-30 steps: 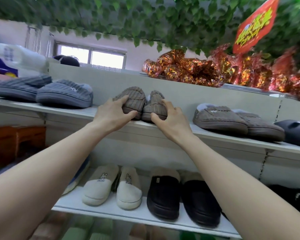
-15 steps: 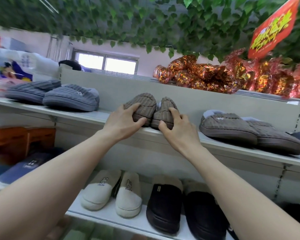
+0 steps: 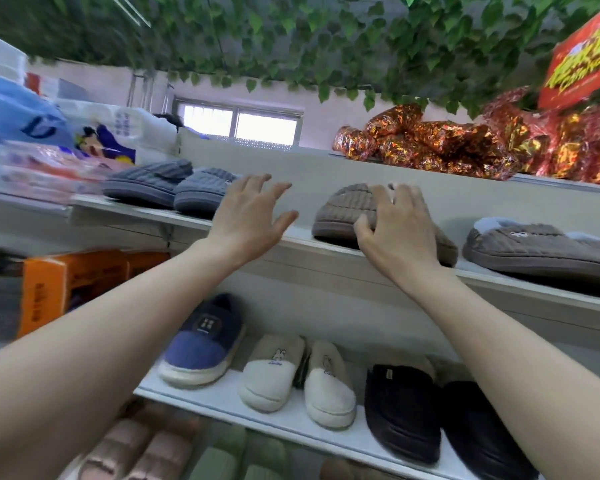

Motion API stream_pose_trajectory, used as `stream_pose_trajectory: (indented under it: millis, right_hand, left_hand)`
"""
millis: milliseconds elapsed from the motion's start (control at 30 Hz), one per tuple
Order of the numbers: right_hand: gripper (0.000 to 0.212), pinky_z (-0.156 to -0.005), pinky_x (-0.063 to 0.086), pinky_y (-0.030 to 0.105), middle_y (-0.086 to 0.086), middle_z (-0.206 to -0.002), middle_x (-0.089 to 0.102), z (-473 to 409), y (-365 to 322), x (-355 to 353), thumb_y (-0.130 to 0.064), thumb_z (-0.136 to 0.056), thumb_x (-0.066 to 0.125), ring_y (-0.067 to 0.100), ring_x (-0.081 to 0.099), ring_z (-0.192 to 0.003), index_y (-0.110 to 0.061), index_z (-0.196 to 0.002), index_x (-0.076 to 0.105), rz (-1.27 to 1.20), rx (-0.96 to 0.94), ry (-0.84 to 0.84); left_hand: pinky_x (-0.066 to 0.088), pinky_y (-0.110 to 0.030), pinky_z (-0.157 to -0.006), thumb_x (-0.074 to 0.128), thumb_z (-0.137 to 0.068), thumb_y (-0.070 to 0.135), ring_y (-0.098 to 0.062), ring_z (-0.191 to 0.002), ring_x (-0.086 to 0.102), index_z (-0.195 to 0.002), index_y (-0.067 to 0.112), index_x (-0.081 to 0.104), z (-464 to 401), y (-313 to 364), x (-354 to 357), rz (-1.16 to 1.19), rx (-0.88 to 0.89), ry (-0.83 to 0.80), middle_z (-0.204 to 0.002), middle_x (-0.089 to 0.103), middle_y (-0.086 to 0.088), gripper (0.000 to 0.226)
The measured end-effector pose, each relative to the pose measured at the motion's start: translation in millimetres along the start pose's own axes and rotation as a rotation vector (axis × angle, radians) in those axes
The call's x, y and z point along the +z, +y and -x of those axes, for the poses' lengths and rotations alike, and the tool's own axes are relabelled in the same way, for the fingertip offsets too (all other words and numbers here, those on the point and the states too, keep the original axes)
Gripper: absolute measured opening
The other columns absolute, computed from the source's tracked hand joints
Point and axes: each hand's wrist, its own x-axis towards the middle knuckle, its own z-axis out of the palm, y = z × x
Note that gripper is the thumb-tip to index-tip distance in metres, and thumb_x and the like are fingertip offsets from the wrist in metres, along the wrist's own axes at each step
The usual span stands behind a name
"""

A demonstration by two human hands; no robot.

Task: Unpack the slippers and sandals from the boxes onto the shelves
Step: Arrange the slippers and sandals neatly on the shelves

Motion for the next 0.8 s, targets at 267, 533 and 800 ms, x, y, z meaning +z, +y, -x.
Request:
stream_pose_trajectory:
  millis: [267, 533, 800]
  right_hand:
    - [0.058, -0.107, 0.039, 0.043, 0.013, -0.142, 0.041, -27, -158, 67, -0.053, -0.091, 0.051, 0.033, 0.043, -0.131, -0.033, -0.144, 0.039, -0.284, 0.063, -0.189]
    - [0.079, -0.109, 0.039, 0.041, 0.010, -0.138, 0.040, -52, -225, 107, -0.073, -0.080, 0.055, 0.032, 0.046, -0.129, -0.039, -0.147, 0.030, -0.376, 0.224, -0.346]
    - [0.073, -0.109, 0.039, 0.040, 0.010, -0.142, 0.037, -58, -237, 117, -0.067, -0.082, 0.054, 0.034, 0.047, -0.127, -0.035, -0.146, 0.036, -0.359, 0.249, -0.335]
  left_hand:
    - [0.035, -0.050, -0.105, 0.058, -0.084, 0.057, -0.037, -0.129, 0.038, -0.141, 0.022, 0.042, -1, -184, -58, -0.154, -0.197, 0.013, -0.139, 0.043, -0.019, 0.069]
    - [0.043, -0.051, -0.099, 0.052, -0.070, 0.079, -0.039, -0.128, 0.044, -0.144, 0.042, 0.019, -11, -254, -45, 0.014, -0.312, -0.272, -0.151, 0.028, -0.012, 0.089]
    - [0.046, -0.045, -0.094, 0.052, -0.072, 0.074, -0.038, -0.117, 0.052, -0.142, 0.045, 0.027, -15, -242, -35, 0.046, -0.257, -0.188, -0.133, 0.048, -0.014, 0.080]
